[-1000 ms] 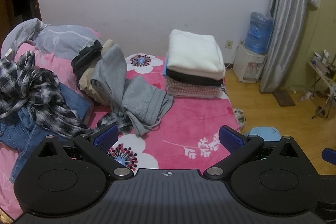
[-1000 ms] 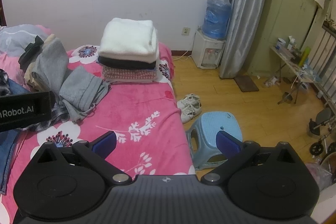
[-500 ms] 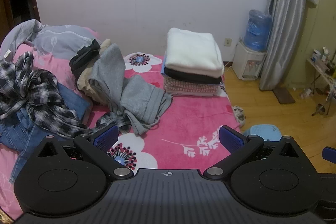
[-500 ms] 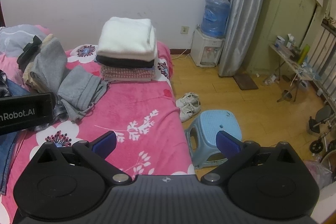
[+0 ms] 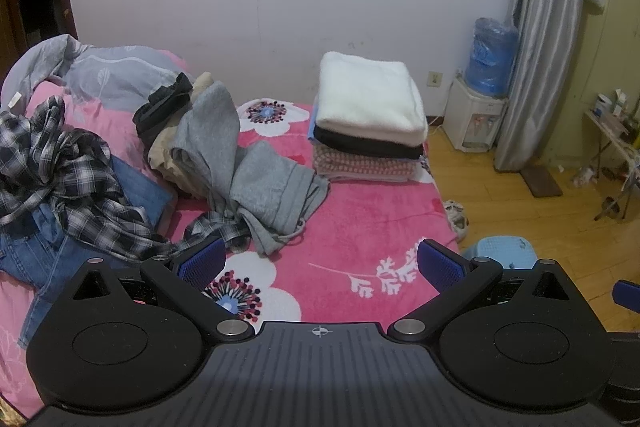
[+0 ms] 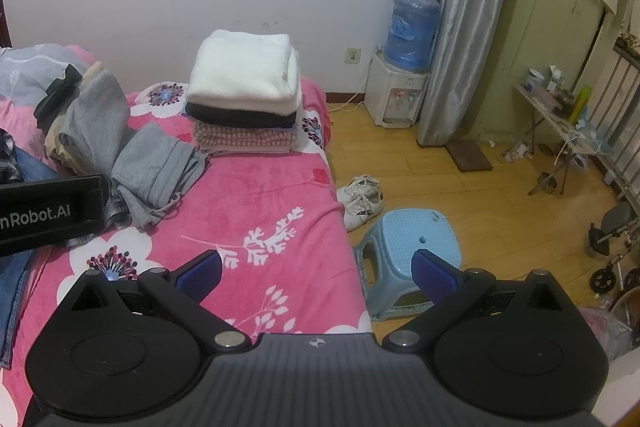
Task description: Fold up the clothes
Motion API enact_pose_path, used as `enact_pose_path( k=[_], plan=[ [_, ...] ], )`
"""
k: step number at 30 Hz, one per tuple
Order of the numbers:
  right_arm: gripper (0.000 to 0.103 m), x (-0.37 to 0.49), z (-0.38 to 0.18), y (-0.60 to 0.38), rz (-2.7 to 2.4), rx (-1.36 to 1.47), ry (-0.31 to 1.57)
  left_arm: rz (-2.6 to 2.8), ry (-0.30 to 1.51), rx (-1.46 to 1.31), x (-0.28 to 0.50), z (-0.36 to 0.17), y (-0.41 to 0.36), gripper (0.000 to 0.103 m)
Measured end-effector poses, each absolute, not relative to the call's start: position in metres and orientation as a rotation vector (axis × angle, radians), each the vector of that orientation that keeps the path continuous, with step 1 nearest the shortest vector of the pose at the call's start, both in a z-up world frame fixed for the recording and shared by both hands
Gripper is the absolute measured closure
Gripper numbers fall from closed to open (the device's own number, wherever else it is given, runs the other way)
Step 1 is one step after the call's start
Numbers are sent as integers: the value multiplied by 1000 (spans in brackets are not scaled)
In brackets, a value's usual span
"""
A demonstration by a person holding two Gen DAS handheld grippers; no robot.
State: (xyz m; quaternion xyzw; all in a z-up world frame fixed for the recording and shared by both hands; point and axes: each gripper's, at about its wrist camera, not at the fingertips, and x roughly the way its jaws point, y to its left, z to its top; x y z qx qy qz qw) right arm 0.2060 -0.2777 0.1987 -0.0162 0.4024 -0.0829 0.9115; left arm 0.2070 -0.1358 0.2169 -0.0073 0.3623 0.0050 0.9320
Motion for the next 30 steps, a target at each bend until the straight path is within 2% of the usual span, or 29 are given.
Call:
enact_pose_path(
  k=[30],
  plan=[
    [0, 206, 197, -271, -169, -44, 836, 12, 744, -21, 206, 216, -133, 0]
  ],
)
